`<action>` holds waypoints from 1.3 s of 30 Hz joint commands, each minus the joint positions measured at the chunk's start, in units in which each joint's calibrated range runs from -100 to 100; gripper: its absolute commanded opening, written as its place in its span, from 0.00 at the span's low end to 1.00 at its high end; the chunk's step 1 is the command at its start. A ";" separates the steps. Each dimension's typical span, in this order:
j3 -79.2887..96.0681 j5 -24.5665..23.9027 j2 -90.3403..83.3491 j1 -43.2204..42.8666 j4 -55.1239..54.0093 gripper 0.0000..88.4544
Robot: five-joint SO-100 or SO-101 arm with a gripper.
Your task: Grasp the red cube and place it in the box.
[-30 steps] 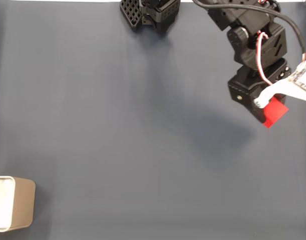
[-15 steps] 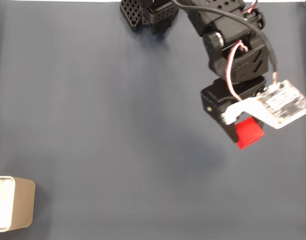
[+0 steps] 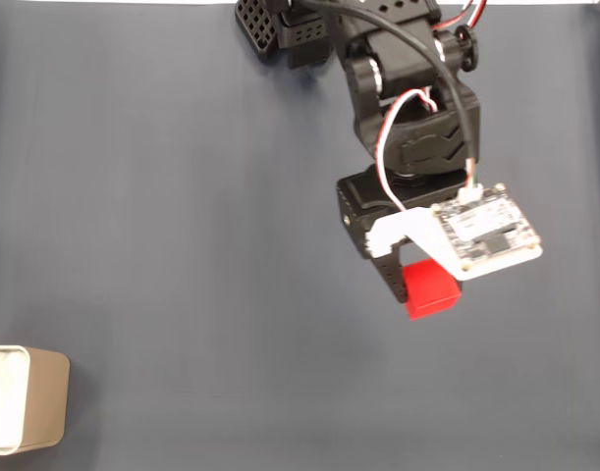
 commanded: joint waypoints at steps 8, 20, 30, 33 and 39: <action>-5.40 0.68 -3.74 6.16 2.32 0.00; -11.33 0.59 -2.18 12.55 3.79 0.00; -14.34 0.15 0.24 19.08 3.63 0.00; -15.25 0.05 1.37 20.86 3.55 0.00; -18.63 -0.15 4.58 24.27 3.47 0.00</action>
